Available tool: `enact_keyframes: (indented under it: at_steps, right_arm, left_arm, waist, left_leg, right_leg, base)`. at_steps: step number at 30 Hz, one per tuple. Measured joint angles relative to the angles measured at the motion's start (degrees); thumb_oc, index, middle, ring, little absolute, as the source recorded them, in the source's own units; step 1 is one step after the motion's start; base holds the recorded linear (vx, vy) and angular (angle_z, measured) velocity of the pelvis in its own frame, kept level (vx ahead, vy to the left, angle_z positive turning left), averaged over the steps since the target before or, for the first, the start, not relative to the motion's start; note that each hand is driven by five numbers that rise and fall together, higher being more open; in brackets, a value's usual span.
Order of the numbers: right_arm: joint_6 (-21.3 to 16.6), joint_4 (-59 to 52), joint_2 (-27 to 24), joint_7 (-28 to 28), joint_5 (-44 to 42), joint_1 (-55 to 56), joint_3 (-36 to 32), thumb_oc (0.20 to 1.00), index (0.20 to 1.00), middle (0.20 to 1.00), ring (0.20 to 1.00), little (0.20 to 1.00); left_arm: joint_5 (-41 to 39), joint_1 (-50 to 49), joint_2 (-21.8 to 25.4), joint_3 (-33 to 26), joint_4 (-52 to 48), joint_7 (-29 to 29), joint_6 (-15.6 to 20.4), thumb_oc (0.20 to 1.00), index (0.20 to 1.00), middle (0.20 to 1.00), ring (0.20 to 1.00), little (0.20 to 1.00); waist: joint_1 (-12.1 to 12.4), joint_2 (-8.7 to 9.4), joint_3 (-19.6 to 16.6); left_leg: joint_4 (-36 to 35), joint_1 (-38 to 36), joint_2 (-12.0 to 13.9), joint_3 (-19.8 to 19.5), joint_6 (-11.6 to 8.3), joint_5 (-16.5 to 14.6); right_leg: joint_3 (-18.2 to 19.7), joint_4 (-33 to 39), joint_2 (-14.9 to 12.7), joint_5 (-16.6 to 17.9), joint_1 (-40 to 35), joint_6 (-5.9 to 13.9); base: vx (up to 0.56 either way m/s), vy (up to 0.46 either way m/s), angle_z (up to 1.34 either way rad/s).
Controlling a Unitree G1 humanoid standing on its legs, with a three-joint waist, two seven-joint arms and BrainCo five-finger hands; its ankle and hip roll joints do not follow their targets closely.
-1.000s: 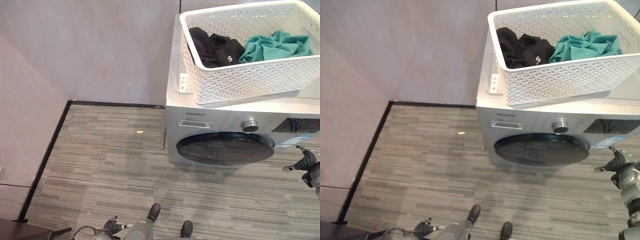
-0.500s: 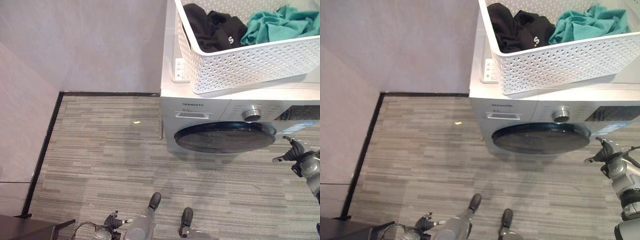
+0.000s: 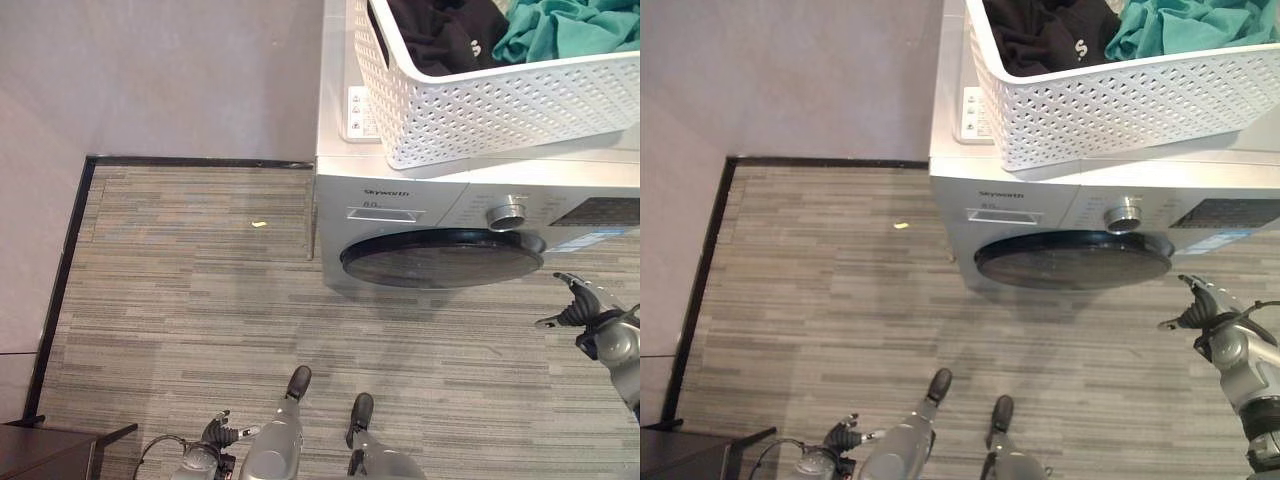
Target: Grab the laundry basket,head to the washer,open it,put in the laundry and shut it.
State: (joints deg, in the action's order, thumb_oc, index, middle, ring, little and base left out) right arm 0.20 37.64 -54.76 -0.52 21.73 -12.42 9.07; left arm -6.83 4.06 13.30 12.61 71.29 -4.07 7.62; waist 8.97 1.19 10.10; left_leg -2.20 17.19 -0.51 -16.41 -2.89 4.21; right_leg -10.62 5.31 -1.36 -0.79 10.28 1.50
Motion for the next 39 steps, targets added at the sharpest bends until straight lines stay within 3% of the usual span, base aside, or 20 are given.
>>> enact_keyframes:
  at_steps: [8,12,13,15,16,18,21,25,30,35,39]
  right_arm:
    - [0.23,-12.56,-0.02,-1.66,3.38,6.26,-10.97,1.000,1.000,1.000,1.000,1.000]
    - [1.05,-4.77,3.29,-2.83,5.06,-1.86,-1.28,1.000,1.000,1.000,1.000,1.000]
    - [0.79,0.98,8.64,-2.80,5.15,-4.28,4.69,1.000,1.000,1.000,1.000,1.000]
    - [-0.69,7.97,13.37,0.33,5.52,-4.17,14.10,1.000,1.000,1.000,1.000,1.000]
    - [-1.12,13.34,18.37,0.44,5.46,-3.34,12.42,1.000,1.000,1.000,1.000,1.000]
    - [-1.68,28.70,27.82,1.74,2.97,-2.01,15.26,1.000,1.000,1.000,1.000,1.000]
    - [-2.31,38.56,34.09,1.89,-1.09,5.16,14.13,1.000,1.000,1.000,1.000,1.000]
    - [-2.33,41.55,34.35,2.06,-3.36,10.77,12.33,1.000,1.000,1.000,1.000,1.000]
    - [-2.41,44.05,36.45,1.74,-7.65,13.12,12.25,1.000,1.000,1.000,1.000,1.000]
    - [-2.47,44.45,35.65,-0.77,-9.61,9.88,11.13,1.000,1.000,1.000,1.000,1.000]
    - [-0.79,35.31,23.65,-3.68,-7.37,5.09,9.22,1.000,1.000,1.000,1.000,1.000]
  left_arm:
    - [-0.02,-0.21,0.09,-0.29,-1.24,-0.76,0.19,1.000,1.000,1.000,1.000,1.000]
    - [0.19,-0.66,0.14,-1.17,-0.70,-1.42,0.62,1.000,1.000,1.000,1.000,1.000]
    - [0.19,-0.63,-0.02,-1.10,-0.10,-1.64,0.23,1.000,1.000,1.000,1.000,1.000]
    - [0.58,0.46,-0.21,-0.55,-0.01,-1.40,-0.19,1.000,1.000,1.000,1.000,1.000]
    - [0.61,0.61,-0.13,0.12,-0.03,-1.27,-0.32,1.000,1.000,1.000,1.000,1.000]
    - [0.62,0.92,-0.26,0.07,0.18,-1.12,-0.54,1.000,1.000,1.000,1.000,1.000]
    - [0.74,0.97,-0.08,0.22,0.87,-0.66,-0.70,1.000,1.000,1.000,1.000,1.000]
    - [0.77,1.00,0.67,-0.25,3.27,-0.28,-0.68,1.000,1.000,1.000,1.000,1.000]
    - [1.08,0.25,1.10,-0.03,5.96,0.53,-1.19,1.000,1.000,1.000,1.000,1.000]
    - [1.40,-0.89,0.04,0.01,7.58,0.82,-2.34,1.000,1.000,1.000,1.000,1.000]
    - [3.03,-3.27,-0.20,-0.01,7.82,0.68,-2.28,1.000,1.000,1.000,1.000,1.000]
  waist:
    - [-0.24,0.11,1.71]
    - [0.25,0.67,2.31]
    - [1.12,1.01,2.51]
    - [3.38,0.98,2.55]
    - [3.97,1.09,2.52]
    - [4.37,1.18,2.55]
    - [4.06,1.63,2.23]
    - [2.67,3.12,0.53]
    - [2.93,5.40,-5.14]
    - [2.98,3.18,-8.68]
    - [2.92,0.81,-10.10]
  left_leg:
    - [-0.05,0.93,0.01,1.44,0.00,0.00]
    - [0.12,0.48,0.12,1.31,0.00,0.00]
    - [0.13,-0.27,0.25,1.31,-0.05,0.03]
    - [0.11,-1.08,0.26,1.20,-0.07,0.04]
    - [0.14,-1.42,0.25,1.19,-0.12,0.08]
    - [0.12,-2.88,0.13,0.73,-0.14,0.09]
    - [-0.03,-4.58,-0.10,-0.04,-0.15,0.08]
    - [-0.06,-5.04,0.18,0.02,-0.39,-0.08]
    - [-0.13,-4.84,0.47,0.30,-0.68,-1.06]
    - [0.02,-5.01,0.08,1.02,-0.41,-1.13]
    - [0.11,-5.12,0.03,1.11,-0.03,-0.85]
  right_leg:
    - [2.39,0.03,-0.28,1.03,1.73,0.42]
    - [2.47,0.06,-0.15,1.08,1.23,0.45]
    - [2.39,0.05,0.02,1.09,0.42,0.42]
    - [2.09,0.03,0.05,0.83,-0.29,0.30]
    - [1.76,0.03,0.10,0.69,-0.86,0.30]
    - [0.17,-0.39,0.11,0.62,-3.06,0.29]
    - [-0.88,-0.12,-0.14,0.15,-4.84,0.36]
    - [-0.92,0.09,0.05,-0.05,-5.18,0.41]
    - [-0.61,0.03,0.24,0.22,-4.42,0.01]
    - [-0.59,-0.09,-0.39,0.70,-4.41,0.50]
    - [-0.54,0.03,-0.50,0.89,-4.80,0.89]
  base:
    - [0.00,0.008,-0.15]
    - [0.00,-0.008,-0.02]
    - [0.02,-0.024,0.09]
    - [0.02,-0.011,0.15]
    - [-0.01,0.005,0.20]
    - [0.00,-0.001,0.26]
    - [0.01,-0.002,0.06]
    - [-0.01,0.013,-0.04]
    - [-0.04,0.026,-0.07]
    - [-0.01,0.001,-0.06]
    - [0.01,-0.005,-0.02]
